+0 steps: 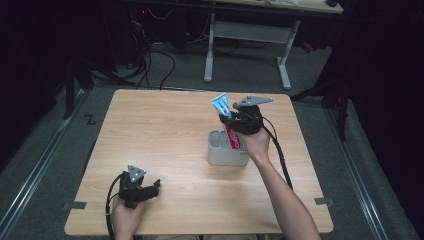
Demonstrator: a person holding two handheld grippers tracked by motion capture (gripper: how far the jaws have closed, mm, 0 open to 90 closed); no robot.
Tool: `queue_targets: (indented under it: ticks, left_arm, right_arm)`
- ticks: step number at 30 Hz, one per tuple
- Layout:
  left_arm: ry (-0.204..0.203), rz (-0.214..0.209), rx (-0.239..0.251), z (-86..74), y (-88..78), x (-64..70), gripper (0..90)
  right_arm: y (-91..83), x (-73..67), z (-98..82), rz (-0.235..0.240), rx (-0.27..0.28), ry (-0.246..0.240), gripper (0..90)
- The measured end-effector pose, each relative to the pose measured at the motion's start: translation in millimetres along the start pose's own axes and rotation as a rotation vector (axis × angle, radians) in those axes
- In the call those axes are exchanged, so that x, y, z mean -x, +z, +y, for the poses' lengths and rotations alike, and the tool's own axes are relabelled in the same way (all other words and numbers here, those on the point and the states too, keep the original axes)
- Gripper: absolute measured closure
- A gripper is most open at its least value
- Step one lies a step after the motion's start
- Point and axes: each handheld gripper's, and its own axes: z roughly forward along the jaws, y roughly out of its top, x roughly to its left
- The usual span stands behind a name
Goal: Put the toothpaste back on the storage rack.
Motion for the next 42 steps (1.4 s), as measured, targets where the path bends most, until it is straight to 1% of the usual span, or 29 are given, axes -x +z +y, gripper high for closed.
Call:
queue_targets:
  ticks: [1,3,6,15,18,28,38,42]
  left_arm:
    - [0.000,0.000,0.000,0.0,0.0,0.0,20.3]
    - [0.000,0.000,0.000,0.0,0.0,0.0,20.3]
    - [0.000,0.000,0.000,0.0,0.0,0.0,20.3]
    - [0.000,0.000,0.000,0.0,0.0,0.1,20.3]
    - [0.000,0.000,0.000,0.0,0.0,0.1,20.3]
    - [-0.001,0.000,0.000,0.0,0.0,0.1,20.3]
    - [-0.002,0.000,0.001,0.0,0.1,0.2,20.3]
    - [-0.002,0.000,0.001,0.0,0.1,0.2,20.3]
  right_arm:
    - [0.6,-0.5,-0.5,-0.003,-0.004,-0.009,69.6]
    - [1.4,-0.7,-1.6,-0.002,-0.005,-0.010,69.5]
    - [2.2,-0.1,-4.5,0.003,-0.011,0.002,69.5]
    - [0.7,2.7,-11.2,-0.004,-0.018,0.008,69.2]
    - [0.7,3.0,-12.9,-0.006,-0.030,0.009,69.1]
    - [0.7,2.0,-15.5,-0.009,-0.048,-0.014,68.8]
    - [1.9,3.7,-22.9,-0.013,-0.066,-0.010,68.6]
    - [1.4,5.1,-27.0,-0.013,-0.069,0.000,68.5]
